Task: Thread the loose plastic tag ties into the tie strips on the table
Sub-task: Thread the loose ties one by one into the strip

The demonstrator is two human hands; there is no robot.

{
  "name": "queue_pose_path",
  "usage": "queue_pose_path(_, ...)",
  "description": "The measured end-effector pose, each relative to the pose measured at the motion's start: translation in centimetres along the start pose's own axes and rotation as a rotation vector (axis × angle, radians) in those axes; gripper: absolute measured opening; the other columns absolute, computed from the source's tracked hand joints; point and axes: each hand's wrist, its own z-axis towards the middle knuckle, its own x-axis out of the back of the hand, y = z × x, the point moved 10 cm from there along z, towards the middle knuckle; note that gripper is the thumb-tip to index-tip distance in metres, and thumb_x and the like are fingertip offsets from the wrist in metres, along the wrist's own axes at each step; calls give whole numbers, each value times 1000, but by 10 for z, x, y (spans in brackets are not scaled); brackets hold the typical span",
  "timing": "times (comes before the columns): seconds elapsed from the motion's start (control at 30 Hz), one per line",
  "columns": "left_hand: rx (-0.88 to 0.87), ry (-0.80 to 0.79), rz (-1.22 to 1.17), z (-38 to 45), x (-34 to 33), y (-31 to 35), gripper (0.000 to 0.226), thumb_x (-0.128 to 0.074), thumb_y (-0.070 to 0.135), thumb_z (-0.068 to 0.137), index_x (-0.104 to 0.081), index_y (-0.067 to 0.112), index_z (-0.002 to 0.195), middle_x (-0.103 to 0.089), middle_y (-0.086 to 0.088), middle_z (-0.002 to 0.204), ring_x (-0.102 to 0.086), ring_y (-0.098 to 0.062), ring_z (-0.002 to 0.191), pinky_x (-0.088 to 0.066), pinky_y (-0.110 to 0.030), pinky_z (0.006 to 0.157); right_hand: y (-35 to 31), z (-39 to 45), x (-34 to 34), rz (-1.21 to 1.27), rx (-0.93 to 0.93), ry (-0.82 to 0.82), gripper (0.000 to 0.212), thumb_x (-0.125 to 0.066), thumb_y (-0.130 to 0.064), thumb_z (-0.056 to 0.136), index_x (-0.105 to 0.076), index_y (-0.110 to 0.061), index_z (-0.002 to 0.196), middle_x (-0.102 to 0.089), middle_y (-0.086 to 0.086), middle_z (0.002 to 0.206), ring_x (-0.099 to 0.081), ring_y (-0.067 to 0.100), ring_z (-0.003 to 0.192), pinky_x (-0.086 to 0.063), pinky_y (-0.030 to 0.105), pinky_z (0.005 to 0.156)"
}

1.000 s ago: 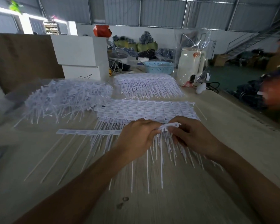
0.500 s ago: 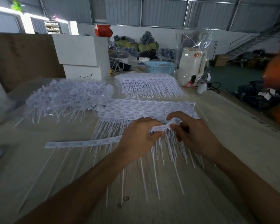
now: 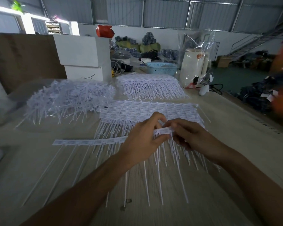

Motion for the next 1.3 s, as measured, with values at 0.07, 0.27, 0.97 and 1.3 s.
queue_pose_path(0.07, -22, 8, 14, -1, 1, 3, 42, -74, 26, 88, -42, 35, 113, -66, 10, 82, -63, -5, 67, -53, -40, 60, -4, -1, -7, 83, -19, -15, 32, -46, -39, 101, -66, -16, 109, -49, 3, 64, -41, 15, 56, -33, 23, 50)
queue_pose_path(0.27, -42, 2, 9, 0, 2, 3, 49, -77, 32, 84, -41, 33, 116, -61, 10, 91, -62, -7, 82, -52, -36, 68, -3, -1, -8, 49, -27, -4, 15, -55, -24, 102, -66, -15, 102, -46, 3, 60, -38, 19, 55, -33, 30, 53)
queue_pose_path(0.97, -18, 129, 132, -1, 37, -6, 22, -74, 21, 88, -72, 16, 109, -74, 3, 96, -68, -13, 85, -54, -39, 73, 26, 6, -15, 666, -161, 105, 18, -65, -23, 89, -71, -6, 93, -57, 4, 75, -47, 10, 63, -40, 19, 52)
queue_pose_path(1.3, -49, 121, 201, -1, 37, 1, 26, -72, 27, 90, -73, 16, 114, -74, 4, 104, -69, -16, 92, -54, -40, 76, 8, 2, -2, 389, -9, 215, 14, -59, -27, 99, -72, -22, 104, -48, 8, 75, -44, 12, 66, -35, 22, 56)
